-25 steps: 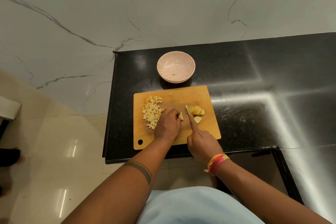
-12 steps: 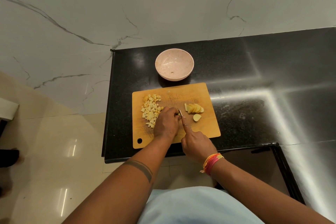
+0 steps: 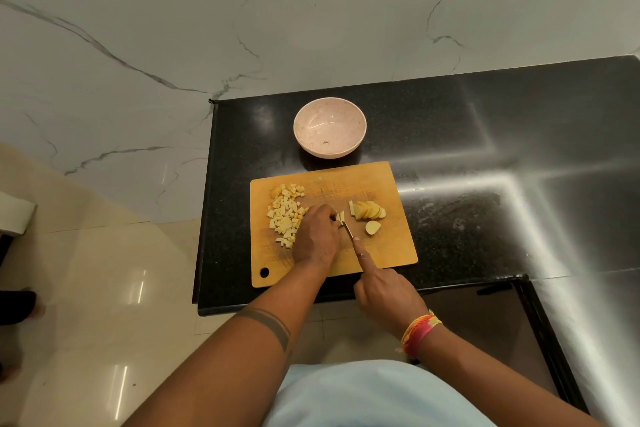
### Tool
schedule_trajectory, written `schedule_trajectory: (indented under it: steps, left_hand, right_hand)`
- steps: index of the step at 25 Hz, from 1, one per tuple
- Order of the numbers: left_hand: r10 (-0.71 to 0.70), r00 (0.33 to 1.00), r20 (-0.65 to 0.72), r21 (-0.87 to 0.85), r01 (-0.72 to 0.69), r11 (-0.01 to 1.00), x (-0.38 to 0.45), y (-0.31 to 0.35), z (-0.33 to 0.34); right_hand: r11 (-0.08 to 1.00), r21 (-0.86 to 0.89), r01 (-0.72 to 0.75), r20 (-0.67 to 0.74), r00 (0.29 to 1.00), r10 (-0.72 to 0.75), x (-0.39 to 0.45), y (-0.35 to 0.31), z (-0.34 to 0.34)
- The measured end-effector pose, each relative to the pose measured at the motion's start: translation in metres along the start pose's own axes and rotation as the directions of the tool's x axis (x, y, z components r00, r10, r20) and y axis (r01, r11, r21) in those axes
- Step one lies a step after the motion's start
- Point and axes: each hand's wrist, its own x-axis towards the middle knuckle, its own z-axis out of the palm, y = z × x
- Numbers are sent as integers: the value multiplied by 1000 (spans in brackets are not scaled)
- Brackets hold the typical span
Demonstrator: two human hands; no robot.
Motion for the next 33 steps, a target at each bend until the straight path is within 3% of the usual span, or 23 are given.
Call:
schedule_trajectory:
  steps: [5, 10, 28, 33]
  left_hand:
    - [35, 998, 43, -11, -34, 999, -2, -2, -2]
    - [74, 991, 112, 86, -83, 993, 5, -2, 2]
    - [109, 992, 63, 83, -114, 990, 14, 3, -2]
    - [142, 985, 100, 195, -160, 968, 20, 10, -1]
  right_hand:
    - [994, 87, -62, -65, 996, 68, 20, -3, -10]
    - [991, 106, -79, -60, 995, 86, 32, -13, -11]
    - [978, 181, -101, -35, 993, 109, 28, -13, -4]
    - [972, 210, -102, -26, 994, 109, 28, -10, -8]
